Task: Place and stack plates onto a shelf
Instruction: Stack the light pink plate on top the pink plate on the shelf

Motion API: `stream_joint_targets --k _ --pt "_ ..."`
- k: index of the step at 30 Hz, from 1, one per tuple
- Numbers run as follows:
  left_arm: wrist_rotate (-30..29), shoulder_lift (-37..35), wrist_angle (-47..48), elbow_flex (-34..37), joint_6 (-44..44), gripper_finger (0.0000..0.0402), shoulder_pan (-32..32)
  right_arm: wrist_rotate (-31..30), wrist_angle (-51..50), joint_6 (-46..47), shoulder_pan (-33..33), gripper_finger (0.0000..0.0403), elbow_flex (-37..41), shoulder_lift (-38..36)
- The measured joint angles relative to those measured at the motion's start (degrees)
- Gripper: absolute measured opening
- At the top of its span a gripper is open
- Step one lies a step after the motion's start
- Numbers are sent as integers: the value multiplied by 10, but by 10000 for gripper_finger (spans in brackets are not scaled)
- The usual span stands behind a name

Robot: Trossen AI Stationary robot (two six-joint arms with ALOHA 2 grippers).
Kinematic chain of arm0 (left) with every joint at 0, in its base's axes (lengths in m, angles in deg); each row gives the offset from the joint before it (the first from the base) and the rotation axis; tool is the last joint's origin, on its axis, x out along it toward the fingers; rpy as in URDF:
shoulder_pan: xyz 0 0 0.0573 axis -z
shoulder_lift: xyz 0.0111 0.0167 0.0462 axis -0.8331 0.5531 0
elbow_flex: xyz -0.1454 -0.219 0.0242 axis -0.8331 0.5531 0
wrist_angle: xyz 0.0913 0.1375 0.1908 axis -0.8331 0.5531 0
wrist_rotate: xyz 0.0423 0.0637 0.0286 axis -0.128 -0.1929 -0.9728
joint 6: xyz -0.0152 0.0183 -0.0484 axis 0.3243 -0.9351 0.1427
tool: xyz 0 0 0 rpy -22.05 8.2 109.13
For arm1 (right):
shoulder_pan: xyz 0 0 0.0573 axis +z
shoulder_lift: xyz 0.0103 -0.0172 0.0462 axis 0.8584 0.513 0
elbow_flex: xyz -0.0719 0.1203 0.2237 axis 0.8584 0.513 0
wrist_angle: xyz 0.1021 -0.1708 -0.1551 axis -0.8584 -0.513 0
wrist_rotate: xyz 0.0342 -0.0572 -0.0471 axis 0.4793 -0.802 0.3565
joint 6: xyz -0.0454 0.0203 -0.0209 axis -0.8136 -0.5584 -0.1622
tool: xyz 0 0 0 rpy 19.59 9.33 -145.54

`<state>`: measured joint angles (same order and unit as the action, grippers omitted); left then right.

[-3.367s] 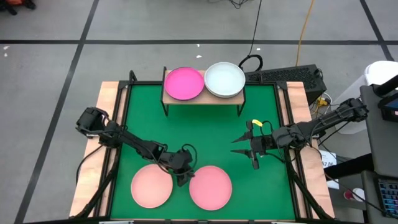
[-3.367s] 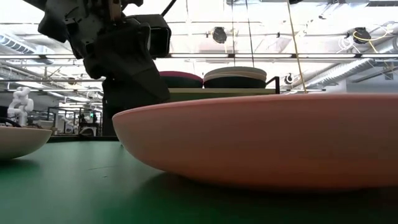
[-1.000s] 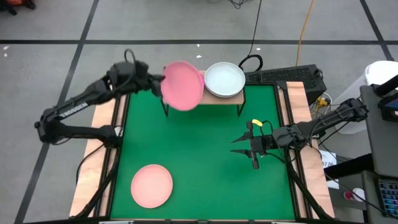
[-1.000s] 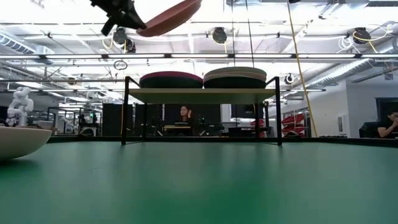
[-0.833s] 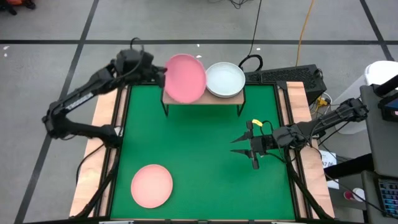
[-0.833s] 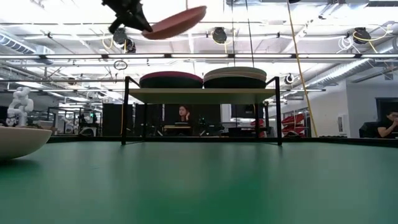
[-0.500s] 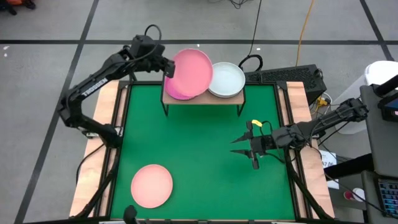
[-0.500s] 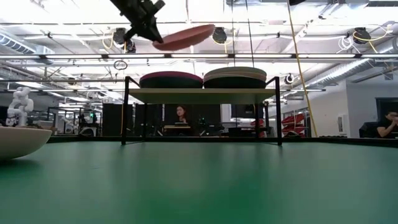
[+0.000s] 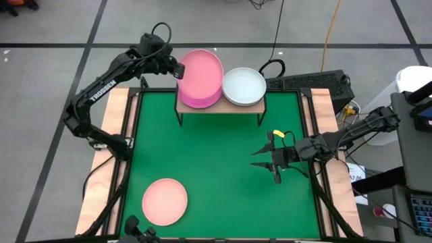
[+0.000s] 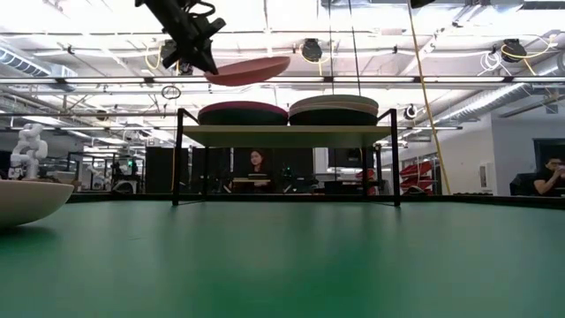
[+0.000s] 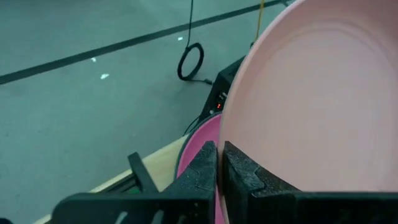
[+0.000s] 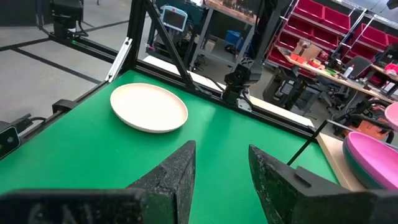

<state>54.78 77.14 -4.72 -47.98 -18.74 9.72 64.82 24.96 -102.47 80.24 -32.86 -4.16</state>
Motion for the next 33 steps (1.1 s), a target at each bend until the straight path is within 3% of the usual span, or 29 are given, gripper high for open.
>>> stream_joint_targets --k 7,26,33 --pt "-44 4 12 3 -15 27 0 0 4 7 0 130 0 0" --pt "4 73 70 4 -25 37 20 0 4 8 0 130 0 0" --pt "4 73 69 4 -38 99 21 0 4 5 0 130 0 0"
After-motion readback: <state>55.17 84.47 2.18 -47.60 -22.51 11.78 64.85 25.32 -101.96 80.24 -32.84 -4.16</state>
